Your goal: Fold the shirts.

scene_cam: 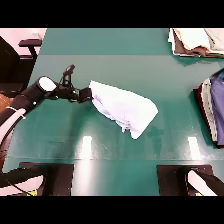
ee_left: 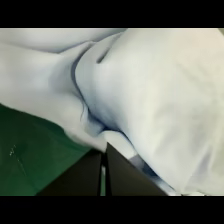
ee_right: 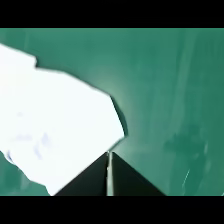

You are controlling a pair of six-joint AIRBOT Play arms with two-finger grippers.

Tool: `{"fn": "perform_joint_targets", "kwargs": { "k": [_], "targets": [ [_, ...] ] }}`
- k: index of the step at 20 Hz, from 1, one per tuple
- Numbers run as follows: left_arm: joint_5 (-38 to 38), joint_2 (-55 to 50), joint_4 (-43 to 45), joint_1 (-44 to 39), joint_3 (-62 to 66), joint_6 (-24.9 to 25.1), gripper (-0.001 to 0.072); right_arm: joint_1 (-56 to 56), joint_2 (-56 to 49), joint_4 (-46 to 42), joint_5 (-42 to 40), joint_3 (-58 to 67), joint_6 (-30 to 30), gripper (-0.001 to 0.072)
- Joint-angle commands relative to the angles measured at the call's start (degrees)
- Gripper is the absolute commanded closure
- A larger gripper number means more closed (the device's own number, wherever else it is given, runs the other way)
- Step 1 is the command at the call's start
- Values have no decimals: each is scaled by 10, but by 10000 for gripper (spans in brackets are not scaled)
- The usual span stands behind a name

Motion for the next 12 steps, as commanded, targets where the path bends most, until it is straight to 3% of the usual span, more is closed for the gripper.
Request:
{"fn": "perform_joint_targets", "kwargs": {
  "k": [1,2,6,12],
  "targets": [
    [-39,0,17,11,43,29,683,0,23,1,-101,-237,4,390],
    [-39,0,17,11,43,29,684,0,22,25,-144,-306,4,237],
    [-35,0,32,11,43,29,684,28,-60,165,-265,-474,-36,269],
    [-35,0,64,11,43,29,683,163,-203,222,-378,-421,-55,273]
  ]
}}
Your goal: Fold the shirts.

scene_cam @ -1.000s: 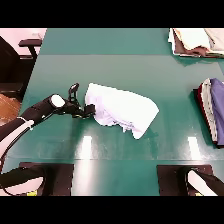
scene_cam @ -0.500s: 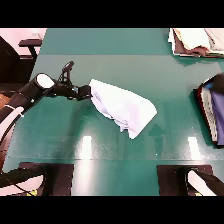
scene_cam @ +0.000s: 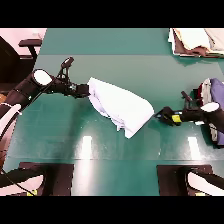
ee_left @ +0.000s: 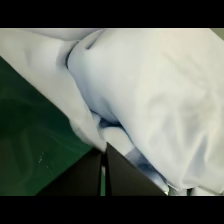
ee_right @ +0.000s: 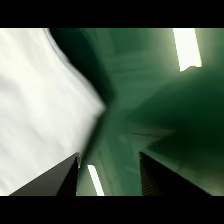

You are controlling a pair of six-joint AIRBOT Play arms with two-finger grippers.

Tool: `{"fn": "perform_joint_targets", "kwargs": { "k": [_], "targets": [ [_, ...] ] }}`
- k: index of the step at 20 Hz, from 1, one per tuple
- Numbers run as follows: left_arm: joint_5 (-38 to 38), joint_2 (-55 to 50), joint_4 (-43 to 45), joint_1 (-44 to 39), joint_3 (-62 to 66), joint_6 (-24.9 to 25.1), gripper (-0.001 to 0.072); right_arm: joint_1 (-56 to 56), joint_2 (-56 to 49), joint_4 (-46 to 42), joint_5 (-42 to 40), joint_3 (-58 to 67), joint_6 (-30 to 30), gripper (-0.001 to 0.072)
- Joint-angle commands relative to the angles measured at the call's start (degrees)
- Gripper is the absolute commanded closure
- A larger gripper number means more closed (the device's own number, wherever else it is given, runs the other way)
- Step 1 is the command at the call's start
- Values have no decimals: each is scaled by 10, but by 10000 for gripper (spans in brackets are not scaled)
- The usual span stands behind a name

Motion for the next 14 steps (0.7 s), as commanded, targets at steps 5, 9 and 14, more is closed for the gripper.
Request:
{"fn": "perform_joint_targets", "kwargs": {
  "k": [5,9,14],
  "targets": [
    [0,0,38,0,2,1,685,96,-108,-19,-84,128,-9,697],
    [0,52,111,0,44,-8,685,56,-45,-125,-13,235,-9,698],
    [-1,183,191,0,180,-6,685,-16,92,-203,108,417,-9,698]
  ]
}}
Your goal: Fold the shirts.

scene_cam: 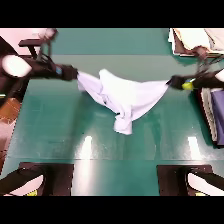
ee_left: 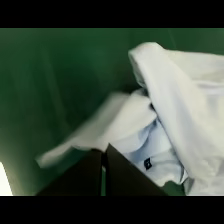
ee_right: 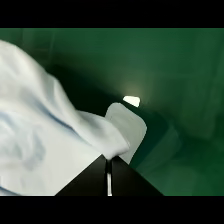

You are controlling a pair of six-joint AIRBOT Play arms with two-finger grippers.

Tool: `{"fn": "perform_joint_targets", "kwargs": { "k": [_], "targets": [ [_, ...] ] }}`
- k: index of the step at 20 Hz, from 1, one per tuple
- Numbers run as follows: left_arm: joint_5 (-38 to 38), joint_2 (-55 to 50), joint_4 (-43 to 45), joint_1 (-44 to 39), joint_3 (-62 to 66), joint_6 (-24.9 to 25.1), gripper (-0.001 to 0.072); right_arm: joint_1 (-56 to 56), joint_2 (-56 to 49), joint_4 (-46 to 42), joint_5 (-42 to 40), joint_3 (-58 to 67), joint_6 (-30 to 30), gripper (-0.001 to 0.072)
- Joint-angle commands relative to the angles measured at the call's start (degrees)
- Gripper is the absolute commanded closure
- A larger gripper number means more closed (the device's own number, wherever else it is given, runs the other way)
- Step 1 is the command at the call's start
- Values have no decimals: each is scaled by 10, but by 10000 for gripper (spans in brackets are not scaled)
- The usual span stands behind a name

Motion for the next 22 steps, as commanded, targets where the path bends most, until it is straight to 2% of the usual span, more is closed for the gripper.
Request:
{"fn": "perform_joint_targets", "kwargs": {
  "k": [1,8,14,18,20,22],
  "targets": [
    [0,90,48,0,96,2,685,-45,88,-47,89,125,0,698],
    [-32,223,48,0,286,2,685,-122,212,-47,163,301,2,698],
    [-44,232,59,0,374,2,686,-200,179,-45,235,461,17,698],
    [-118,193,167,0,371,-3,685,-161,104,-42,265,522,45,698],
    [-198,136,236,0,370,-19,685,-119,74,-50,261,482,64,698],
    [-219,75,273,0,339,-42,684,-83,34,-88,264,433,89,698]
  ]
}}
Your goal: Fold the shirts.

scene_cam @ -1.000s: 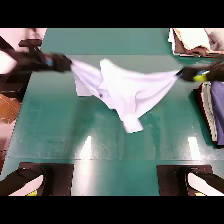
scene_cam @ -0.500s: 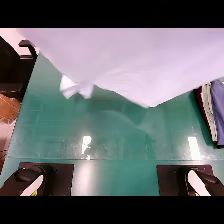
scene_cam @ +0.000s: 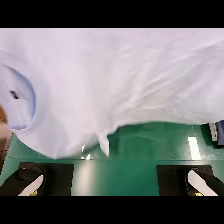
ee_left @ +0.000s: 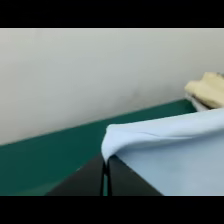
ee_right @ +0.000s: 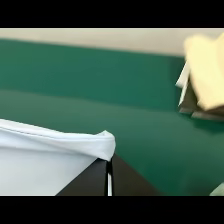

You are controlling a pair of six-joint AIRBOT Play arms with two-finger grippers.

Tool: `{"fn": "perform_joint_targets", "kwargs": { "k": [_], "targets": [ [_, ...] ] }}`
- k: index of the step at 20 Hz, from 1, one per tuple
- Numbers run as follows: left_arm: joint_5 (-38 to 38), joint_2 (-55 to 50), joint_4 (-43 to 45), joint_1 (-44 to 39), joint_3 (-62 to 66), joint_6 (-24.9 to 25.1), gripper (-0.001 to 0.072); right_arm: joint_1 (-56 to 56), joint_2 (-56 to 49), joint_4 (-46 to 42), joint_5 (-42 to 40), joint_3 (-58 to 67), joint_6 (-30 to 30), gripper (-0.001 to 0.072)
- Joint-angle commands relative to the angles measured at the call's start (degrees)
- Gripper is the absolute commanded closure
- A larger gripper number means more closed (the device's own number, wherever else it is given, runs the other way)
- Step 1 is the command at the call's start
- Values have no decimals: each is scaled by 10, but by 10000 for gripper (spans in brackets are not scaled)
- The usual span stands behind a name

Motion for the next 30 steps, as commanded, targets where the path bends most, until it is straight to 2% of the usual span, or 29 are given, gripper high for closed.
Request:
{"fn": "perform_joint_targets", "kwargs": {
  "k": [1,6,9,10,11,12,13,15,16,17,19,22,25,30],
  "targets": [
    [-54,-90,81,1,-46,-28,685,61,-70,-56,10,-58,41,698],
    [28,-264,67,1,-161,-42,683,124,-196,-113,-46,-147,40,698],
    [49,-347,75,1,-161,-42,683,137,-274,-111,-72,-132,40,697],
    [52,-361,75,1,-161,-42,654,137,-296,-107,-71,-115,40,688],
    [52,-367,75,1,-161,-42,379,137,-318,-105,-68,-94,38,506],
    [52,-367,75,1,-161,-42,137,136,-335,-92,-59,-71,33,291],
    [40,-365,75,2,-156,-42,141,127,-350,-70,-42,-48,30,269],
    [-35,-365,74,18,-130,-42,141,109,-362,0,-3,-23,10,272],
    [-73,-360,66,31,-124,-42,188,99,-357,31,16,-28,-3,273],
    [-100,-348,44,49,-131,-42,280,86,-342,56,30,-50,-16,274],
    [-119,-303,-12,79,-179,-14,301,62,-295,78,35,-130,-34,274],
    [-94,-203,-47,108,-327,-8,300,19,-196,128,26,-300,-66,275],
    [-67,-109,-85,122,-506,-33,300,-24,-98,198,-3,-467,-82,276],
    [12,-61,-177,122,-707,-38,300,-51,3,221,-32,-603,-84,276]
  ]
}}
